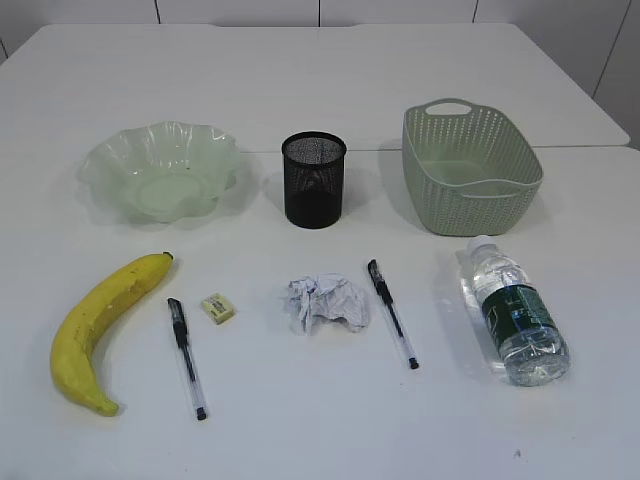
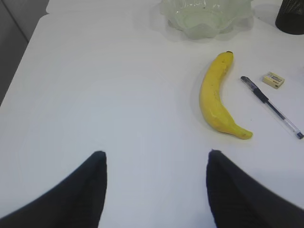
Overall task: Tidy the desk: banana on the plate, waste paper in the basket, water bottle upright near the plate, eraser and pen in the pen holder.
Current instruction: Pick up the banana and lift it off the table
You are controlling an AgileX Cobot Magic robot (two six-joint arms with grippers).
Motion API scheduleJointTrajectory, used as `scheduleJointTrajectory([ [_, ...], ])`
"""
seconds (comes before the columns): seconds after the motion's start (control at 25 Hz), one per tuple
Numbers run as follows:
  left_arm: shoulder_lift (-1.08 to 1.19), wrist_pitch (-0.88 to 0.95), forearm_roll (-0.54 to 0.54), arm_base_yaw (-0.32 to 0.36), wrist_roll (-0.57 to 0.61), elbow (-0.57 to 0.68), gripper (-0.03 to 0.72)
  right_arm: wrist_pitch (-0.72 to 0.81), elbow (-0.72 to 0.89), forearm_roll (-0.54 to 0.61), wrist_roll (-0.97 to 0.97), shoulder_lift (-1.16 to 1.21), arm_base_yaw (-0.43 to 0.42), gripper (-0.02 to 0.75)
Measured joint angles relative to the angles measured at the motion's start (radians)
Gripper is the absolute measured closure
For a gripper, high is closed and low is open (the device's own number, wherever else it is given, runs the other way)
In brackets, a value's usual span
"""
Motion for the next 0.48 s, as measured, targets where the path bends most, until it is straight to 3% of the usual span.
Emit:
scheduleJointTrajectory([
  [0.48, 0.000, 0.000, 0.000, 0.000, 0.000, 0.000, 0.264, 0.000, 0.000, 0.000, 0.000, 0.000, 0.000, 0.191],
])
